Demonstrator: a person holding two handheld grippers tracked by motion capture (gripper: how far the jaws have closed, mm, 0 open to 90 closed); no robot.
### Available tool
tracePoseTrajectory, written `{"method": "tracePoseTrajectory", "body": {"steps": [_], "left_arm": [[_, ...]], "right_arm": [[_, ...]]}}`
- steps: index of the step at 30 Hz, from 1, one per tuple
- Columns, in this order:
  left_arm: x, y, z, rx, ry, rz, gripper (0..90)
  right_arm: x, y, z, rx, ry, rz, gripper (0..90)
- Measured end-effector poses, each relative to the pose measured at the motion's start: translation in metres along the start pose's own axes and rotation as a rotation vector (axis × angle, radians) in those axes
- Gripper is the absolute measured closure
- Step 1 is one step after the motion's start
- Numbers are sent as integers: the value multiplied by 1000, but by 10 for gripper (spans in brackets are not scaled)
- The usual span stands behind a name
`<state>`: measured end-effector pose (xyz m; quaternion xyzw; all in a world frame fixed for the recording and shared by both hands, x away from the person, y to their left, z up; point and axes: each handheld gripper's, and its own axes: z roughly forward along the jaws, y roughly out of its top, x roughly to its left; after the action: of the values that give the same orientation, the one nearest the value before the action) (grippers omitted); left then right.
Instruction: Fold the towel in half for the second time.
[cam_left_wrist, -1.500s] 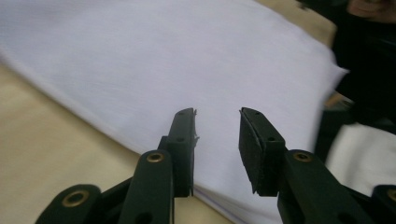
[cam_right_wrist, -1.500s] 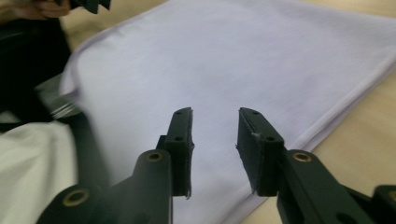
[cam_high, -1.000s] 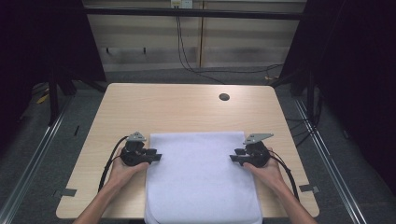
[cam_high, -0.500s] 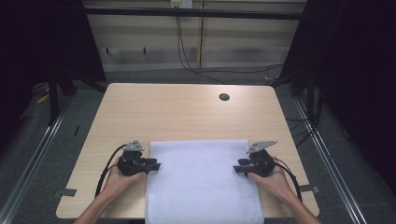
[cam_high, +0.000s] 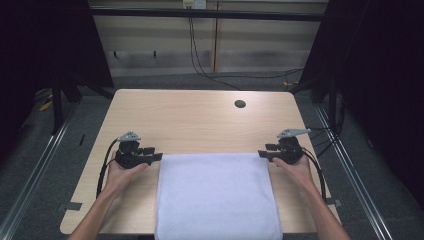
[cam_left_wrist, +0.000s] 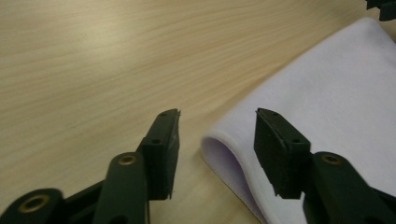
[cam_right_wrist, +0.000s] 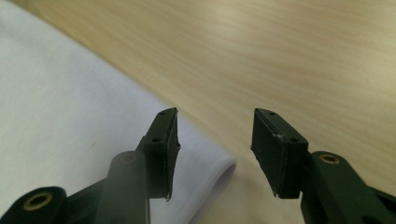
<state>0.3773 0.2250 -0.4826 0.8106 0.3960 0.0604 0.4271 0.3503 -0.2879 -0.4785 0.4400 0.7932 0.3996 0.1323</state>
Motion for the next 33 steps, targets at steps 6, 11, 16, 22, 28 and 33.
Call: {"method": "tracePoseTrajectory", "body": {"steps": [6,11,16,22,28,33], "left_arm": [[1,-6,15,21,-6,-6,393],[-1,-9,19,60,-37,18,421],[-1,-13,19,56,-56,4,476],[-2,-16,18,62,-84,31,651],[-3,-16,19,72,-100,39,780],[-1,-14,16,45,-65,13,571]], "right_arm": [[-10,2,23,22,-31,11,485],[-8,-3,31,74,10,8,460],[-8,-4,32,89,-4,17,457],[-11,-4,29,95,12,32,500],[-11,-3,29,95,51,23,582],[-15,-1,12,45,71,57,557]]}}
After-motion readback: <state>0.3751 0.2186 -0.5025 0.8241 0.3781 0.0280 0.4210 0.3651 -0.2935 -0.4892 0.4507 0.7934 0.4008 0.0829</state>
